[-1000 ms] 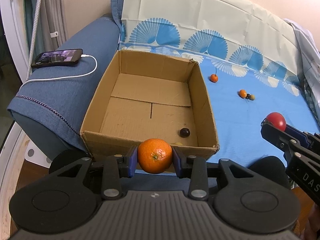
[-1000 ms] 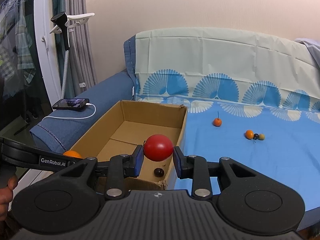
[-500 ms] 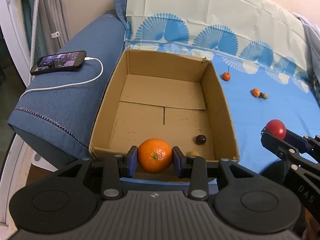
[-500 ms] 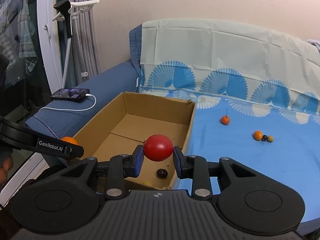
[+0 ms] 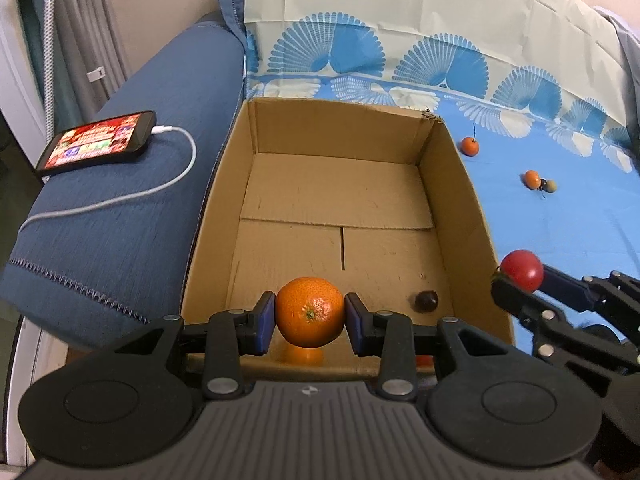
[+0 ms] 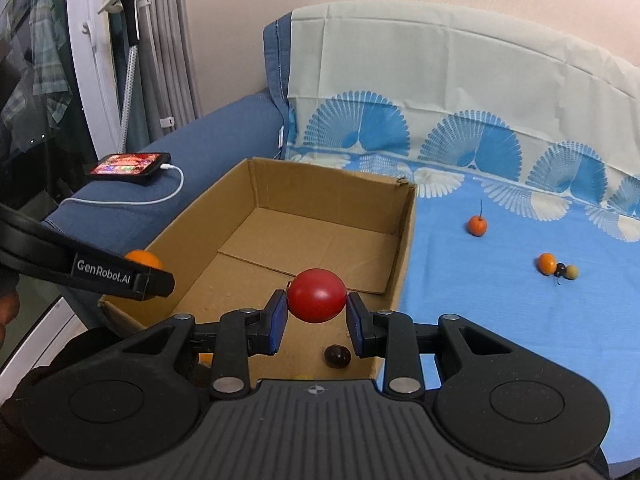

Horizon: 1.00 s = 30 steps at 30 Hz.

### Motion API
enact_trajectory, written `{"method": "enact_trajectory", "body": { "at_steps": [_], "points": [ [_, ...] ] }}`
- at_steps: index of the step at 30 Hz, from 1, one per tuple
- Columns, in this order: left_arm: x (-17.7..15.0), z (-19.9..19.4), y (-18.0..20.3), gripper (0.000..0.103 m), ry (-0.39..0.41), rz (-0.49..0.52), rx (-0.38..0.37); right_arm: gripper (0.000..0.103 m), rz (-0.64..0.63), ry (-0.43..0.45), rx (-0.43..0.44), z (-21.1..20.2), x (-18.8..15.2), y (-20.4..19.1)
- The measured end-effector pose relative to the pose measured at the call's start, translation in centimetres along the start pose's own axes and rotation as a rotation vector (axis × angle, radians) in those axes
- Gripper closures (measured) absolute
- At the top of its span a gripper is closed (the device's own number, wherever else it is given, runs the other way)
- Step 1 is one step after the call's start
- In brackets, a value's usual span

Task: Organize fruits
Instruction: 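Carry the mandarin and red tomato over the cardboard box with both tools, then open both tools to drop the mandarin and tomato into the box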

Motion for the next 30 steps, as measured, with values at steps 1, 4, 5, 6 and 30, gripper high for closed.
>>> {"method": "enact_trajectory", "body": {
  "at_steps": [1, 4, 5, 6, 30],
  "points": [
    [0.3, 0.4, 0.1, 0.062, 0.001, 0.008, 0.000, 0.070, 0.000, -0.006, 0.001, 0.5, 0.0, 0.0],
    [1.4, 1.6, 0.4, 0.062, 0.012, 0.039, 0.001, 0.070, -0.006, -0.035, 0.004, 2.4, 0.0, 0.0],
    [1.7, 2.1, 0.4, 0.062, 0.016, 0.049, 0.002, 0.070, -0.009, -0.042, 0.004, 3.0, 0.1, -0.1],
    [2.0, 2.5, 0.5, 0.062, 0.019, 0.057, 0.001, 0.070, -0.015, -0.051, 0.005, 3.6, 0.1, -0.1],
    [3.8, 10.3, 0.8, 0.015, -0.037, 0.148, -0.013, 0.066, -0.099, -0.129, -0.004, 10.7, -0.5, -0.2]
  ]
}}
Point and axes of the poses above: each gripper's, at about its wrist camera, not at the fingertips, and z roughly the way its jaws point, y to its right, x to its top, the point moved 4 cm from there along z, roughly the way its jaws point, and after that the axes turned 4 degrees about -z, right-handed, at the moved point
